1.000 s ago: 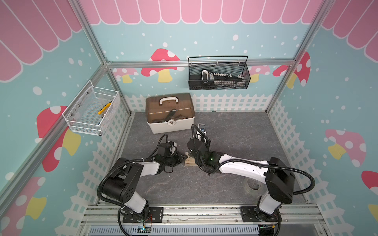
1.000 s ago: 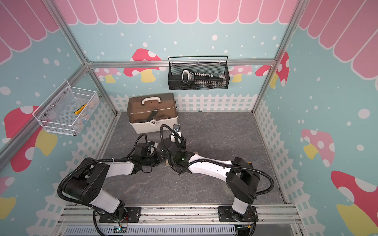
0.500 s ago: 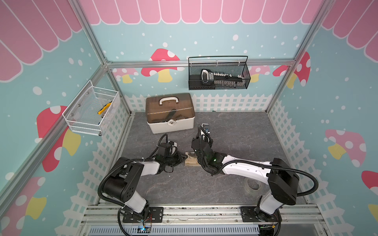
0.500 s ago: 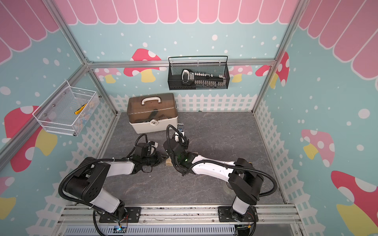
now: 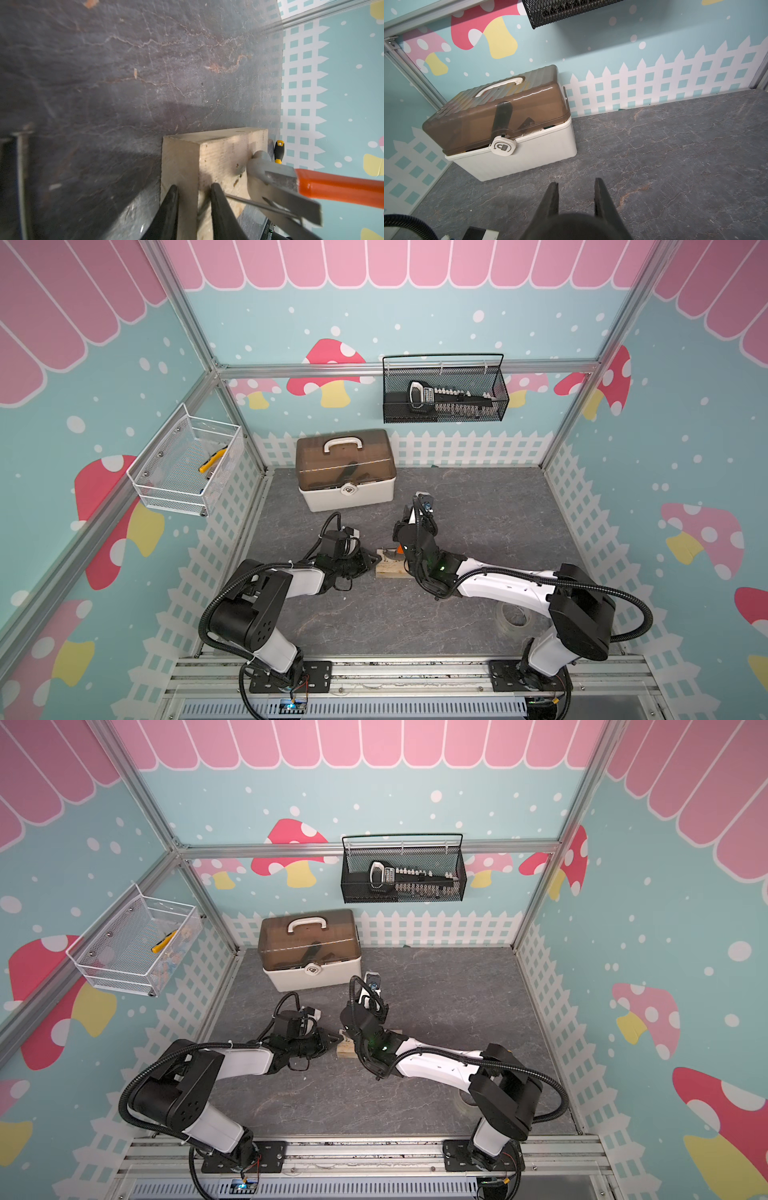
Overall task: Use a claw hammer to pull out a nail
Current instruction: Remove the nail from the mounting plate.
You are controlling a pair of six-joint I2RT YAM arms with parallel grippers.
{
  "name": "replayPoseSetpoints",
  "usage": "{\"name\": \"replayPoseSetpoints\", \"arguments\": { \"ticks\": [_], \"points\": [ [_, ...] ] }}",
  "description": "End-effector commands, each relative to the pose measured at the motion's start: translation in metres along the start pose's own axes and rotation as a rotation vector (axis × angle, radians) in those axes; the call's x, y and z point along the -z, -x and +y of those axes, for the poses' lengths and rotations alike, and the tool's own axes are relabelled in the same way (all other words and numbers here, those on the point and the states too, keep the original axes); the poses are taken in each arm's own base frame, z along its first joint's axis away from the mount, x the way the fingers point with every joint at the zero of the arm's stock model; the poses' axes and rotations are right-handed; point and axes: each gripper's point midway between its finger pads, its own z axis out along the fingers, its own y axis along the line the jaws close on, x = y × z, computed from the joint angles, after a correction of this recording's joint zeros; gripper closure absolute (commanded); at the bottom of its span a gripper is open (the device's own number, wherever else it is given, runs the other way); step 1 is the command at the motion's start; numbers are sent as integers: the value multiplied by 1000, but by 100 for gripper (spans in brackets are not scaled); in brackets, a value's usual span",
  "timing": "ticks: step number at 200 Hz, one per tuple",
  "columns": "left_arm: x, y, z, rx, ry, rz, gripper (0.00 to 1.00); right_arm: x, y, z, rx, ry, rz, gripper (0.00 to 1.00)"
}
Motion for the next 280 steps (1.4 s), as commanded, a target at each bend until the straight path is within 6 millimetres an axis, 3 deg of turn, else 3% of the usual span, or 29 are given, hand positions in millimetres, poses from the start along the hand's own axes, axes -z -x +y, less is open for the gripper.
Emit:
{"name": "replayPoseSetpoints", "arguments": {
  "ticks": [1,81,225,249,280],
  "points": [
    [-4,-19,31,47,102,44,74,-6,-76,-17,-73,7,172,100],
    [-6,-25,39,62,125,60,74,-7,-80,-33,-154,11,159,100],
    [-3,-27,43,59,147,73,75,-2,-65,-67,-187,-55,112,100],
    [6,-24,43,37,177,62,75,-5,-55,-64,-177,-45,99,100],
    [27,-13,35,-10,201,14,75,-14,-22,-47,-126,-8,85,100]
  ]
}}
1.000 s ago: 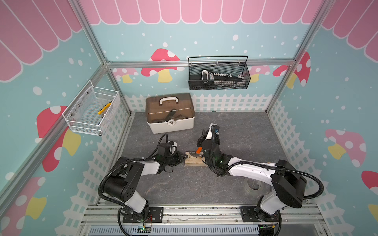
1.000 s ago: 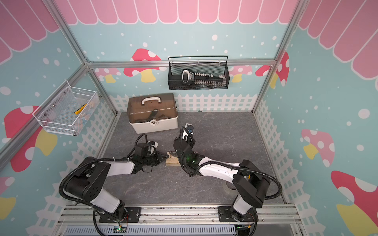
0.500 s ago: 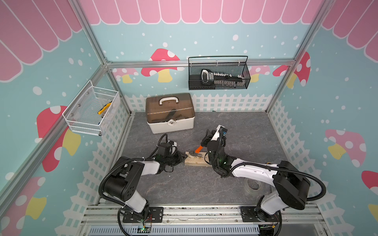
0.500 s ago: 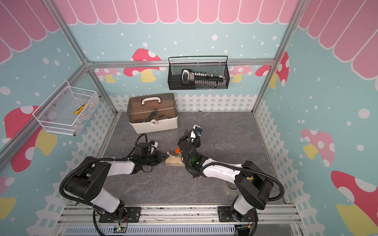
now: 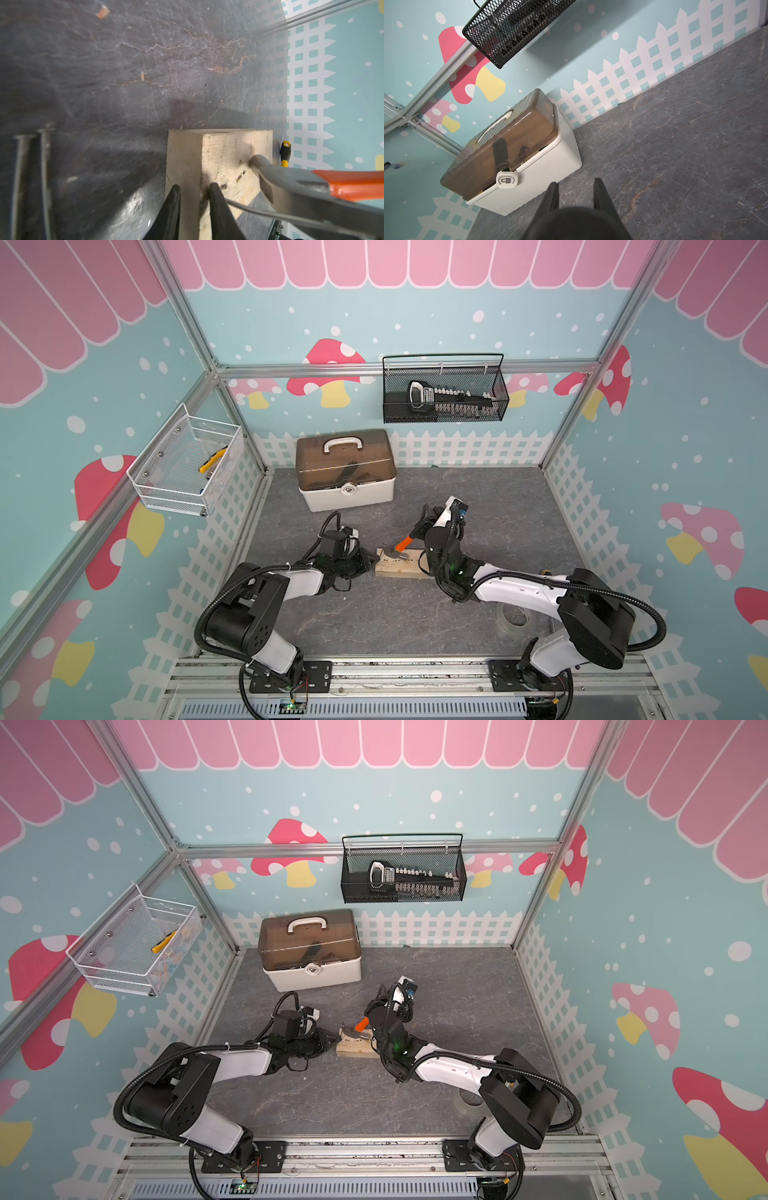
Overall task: Use a claw hammer to pull out a nail
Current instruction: Remove the nail from the mounting plate, then pick up the nail with the hammer.
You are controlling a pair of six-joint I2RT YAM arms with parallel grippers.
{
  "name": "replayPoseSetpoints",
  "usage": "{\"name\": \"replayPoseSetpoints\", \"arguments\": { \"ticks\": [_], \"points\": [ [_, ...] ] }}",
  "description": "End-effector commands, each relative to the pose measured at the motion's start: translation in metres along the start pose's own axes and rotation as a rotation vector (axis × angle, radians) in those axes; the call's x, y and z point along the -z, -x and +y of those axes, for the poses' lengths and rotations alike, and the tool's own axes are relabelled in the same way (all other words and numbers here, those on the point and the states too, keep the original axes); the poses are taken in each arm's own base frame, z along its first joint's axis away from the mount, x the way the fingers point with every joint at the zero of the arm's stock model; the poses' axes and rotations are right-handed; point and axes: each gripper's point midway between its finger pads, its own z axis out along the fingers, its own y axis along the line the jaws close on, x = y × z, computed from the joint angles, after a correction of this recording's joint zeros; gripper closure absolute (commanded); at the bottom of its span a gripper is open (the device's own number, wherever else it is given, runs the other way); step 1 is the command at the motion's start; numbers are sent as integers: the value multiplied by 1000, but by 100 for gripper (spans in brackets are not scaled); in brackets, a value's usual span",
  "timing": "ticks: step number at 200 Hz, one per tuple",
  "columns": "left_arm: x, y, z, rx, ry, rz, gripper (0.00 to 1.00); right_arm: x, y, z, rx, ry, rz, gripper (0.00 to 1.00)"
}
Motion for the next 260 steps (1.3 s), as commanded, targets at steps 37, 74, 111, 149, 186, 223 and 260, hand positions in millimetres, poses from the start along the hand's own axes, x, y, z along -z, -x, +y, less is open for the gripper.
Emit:
{"name": "replayPoseSetpoints", "arguments": {
  "ticks": [37,74,111,149,186,223,260],
  "points": [
    [36,-3,12,-68,120,-24,74,-18,-3,28,254,41,170,100],
    [56,1,-17,-219,40,-78,72,-24,7,45,292,65,223,100],
    [77,0,-40,-441,39,-132,70,-19,22,63,302,117,250,100],
    [85,-19,-74,-662,-31,-135,65,-9,32,66,316,146,293,100],
    [78,-41,-94,-798,-76,-104,61,-1,42,67,326,164,314,100],
    [60,-49,-90,-827,-44,-66,62,5,45,68,328,187,344,100],
    [41,-60,-88,-855,-3,-21,63,8,47,65,325,199,357,100]
  ]
}}
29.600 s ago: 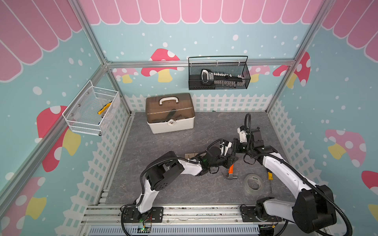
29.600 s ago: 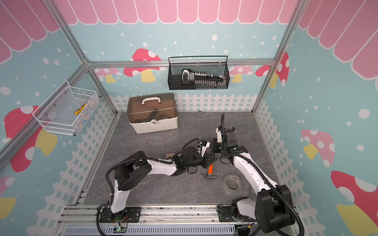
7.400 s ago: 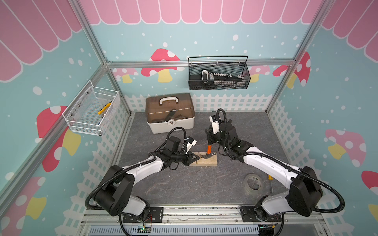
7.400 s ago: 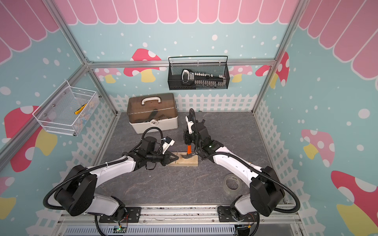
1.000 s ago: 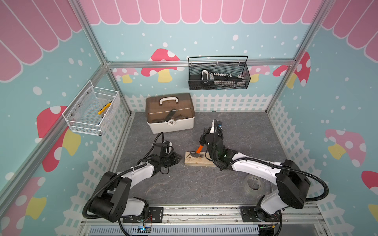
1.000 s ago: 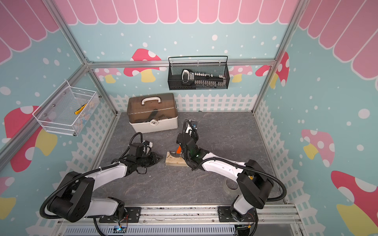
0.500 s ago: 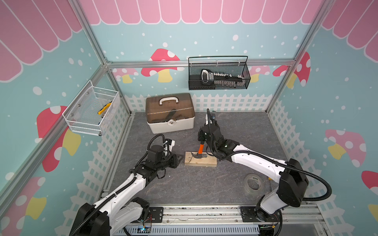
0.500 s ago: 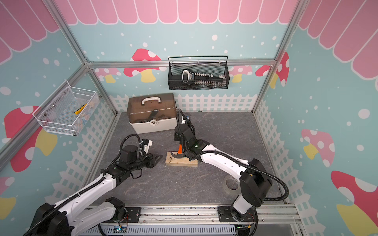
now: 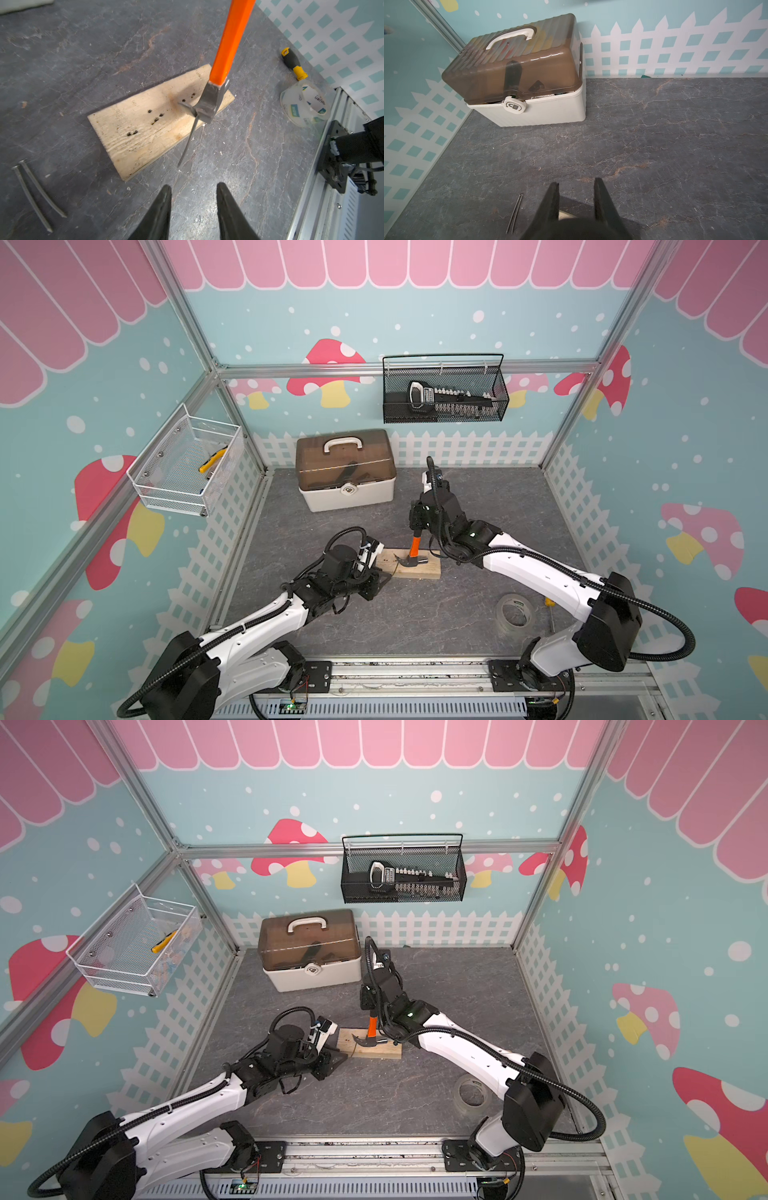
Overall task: Use a claw hammer to pull out a nail
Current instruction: Pick up the nail with the hammer.
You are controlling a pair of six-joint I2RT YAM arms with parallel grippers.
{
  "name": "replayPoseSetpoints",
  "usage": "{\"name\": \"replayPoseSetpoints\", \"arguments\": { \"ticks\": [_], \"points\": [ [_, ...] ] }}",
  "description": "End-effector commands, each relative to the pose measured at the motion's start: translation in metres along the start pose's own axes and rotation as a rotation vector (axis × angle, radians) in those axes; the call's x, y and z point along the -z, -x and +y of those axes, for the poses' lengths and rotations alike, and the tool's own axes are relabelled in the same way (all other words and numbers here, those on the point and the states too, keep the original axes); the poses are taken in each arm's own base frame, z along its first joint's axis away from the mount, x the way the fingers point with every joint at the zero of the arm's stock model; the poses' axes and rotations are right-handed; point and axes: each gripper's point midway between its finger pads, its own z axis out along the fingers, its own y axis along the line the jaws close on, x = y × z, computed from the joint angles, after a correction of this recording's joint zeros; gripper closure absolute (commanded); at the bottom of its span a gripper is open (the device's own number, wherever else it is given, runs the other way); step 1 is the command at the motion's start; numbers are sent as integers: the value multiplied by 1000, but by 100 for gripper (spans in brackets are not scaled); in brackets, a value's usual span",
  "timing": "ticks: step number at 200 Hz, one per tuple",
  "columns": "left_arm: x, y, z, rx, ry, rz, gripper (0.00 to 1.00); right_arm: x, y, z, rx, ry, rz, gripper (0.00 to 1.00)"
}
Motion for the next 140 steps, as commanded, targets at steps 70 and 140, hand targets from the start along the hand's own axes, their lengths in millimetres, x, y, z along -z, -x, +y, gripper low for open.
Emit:
{"name": "replayPoseSetpoints", "arguments": {
  "ticks": [70,140],
  "points": [
    [-29,19,-1,-66,55,-38,65,23,35,12,-50,106,-55,100],
    [-42,21,-4,-74,33,-34,81,20,32,10,-63,124,-36,100]
  ]
}}
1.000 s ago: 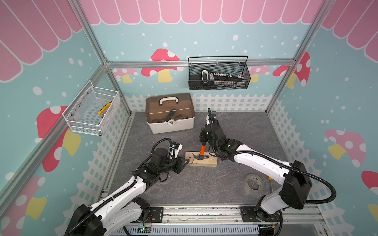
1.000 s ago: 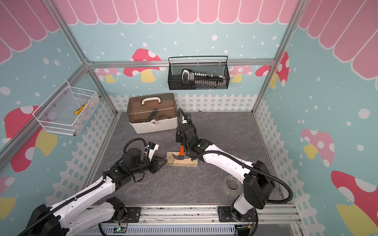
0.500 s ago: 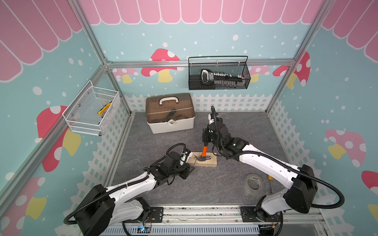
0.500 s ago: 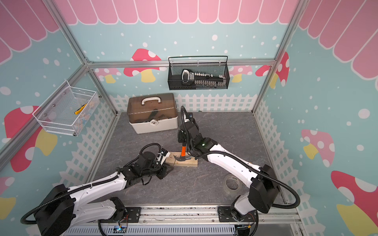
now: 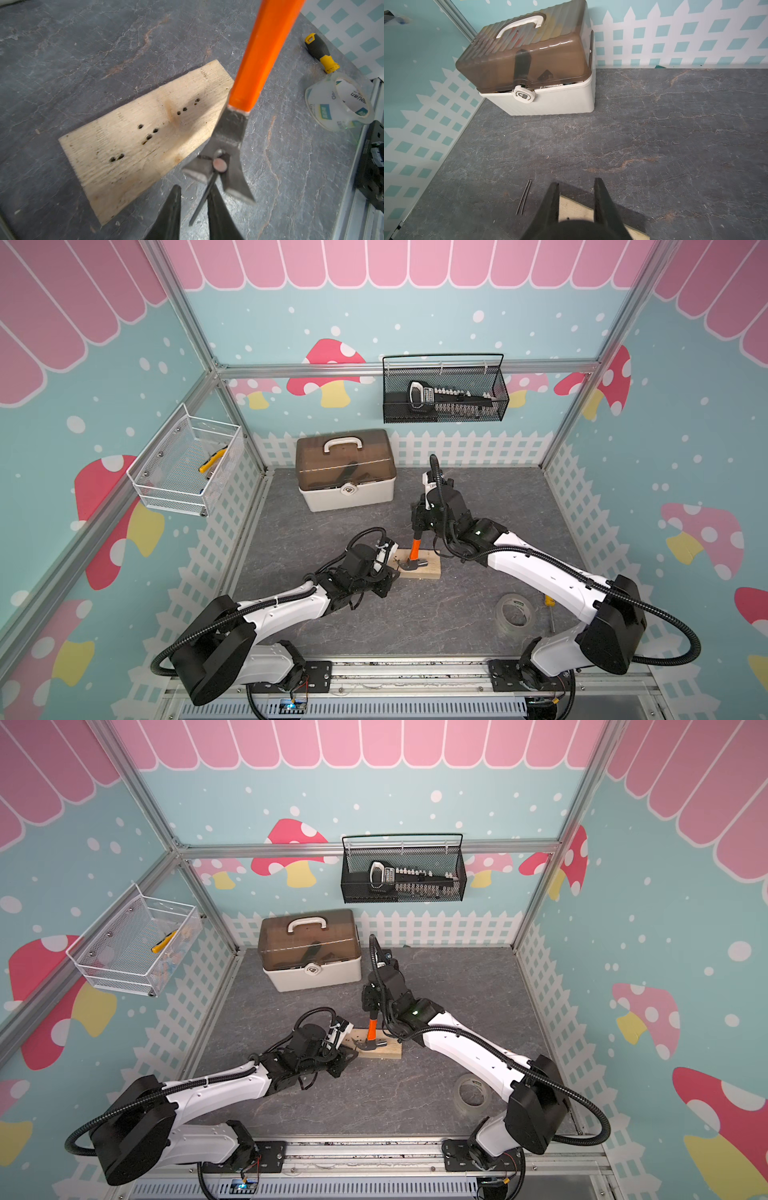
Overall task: Use a claw hammer to pull out a nail
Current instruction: Pick up the nail with the hammer.
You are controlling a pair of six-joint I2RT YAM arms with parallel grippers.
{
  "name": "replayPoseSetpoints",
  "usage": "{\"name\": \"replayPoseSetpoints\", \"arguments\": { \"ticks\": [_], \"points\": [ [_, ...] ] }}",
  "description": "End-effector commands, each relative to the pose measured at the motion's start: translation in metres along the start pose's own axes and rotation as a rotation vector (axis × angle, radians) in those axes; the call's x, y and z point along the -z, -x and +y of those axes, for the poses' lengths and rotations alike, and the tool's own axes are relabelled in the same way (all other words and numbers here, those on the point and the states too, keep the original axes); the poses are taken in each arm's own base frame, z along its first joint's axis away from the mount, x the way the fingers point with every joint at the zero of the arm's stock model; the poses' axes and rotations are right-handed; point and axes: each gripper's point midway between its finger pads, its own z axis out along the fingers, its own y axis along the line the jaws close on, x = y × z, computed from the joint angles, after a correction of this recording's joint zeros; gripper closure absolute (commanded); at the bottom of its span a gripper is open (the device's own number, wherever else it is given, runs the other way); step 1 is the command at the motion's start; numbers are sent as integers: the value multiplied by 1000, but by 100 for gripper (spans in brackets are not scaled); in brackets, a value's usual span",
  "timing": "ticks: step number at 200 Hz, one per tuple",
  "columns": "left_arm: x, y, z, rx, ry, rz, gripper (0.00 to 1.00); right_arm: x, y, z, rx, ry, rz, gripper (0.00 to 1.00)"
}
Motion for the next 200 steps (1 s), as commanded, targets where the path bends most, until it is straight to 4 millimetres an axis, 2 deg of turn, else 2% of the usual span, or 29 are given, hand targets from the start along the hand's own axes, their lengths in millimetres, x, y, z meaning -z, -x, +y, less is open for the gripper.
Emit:
{"name": "replayPoseSetpoints", "arguments": {
  "ticks": [1,54,110,154,200],
  "points": [
    [-2,16,-5,-33,-12,-41,82,20,36,11,-49,63,-94,100],
    [0,20,-9,-45,-29,-53,100,18,33,6,-50,67,-81,100],
    [7,23,-12,-48,-44,-58,100,14,26,-1,29,48,-65,100],
    [8,25,-30,-36,-152,-31,100,11,22,-1,179,75,1,100],
    [11,24,-29,-19,-160,-33,100,11,19,-6,199,59,4,100]
  ]
}}
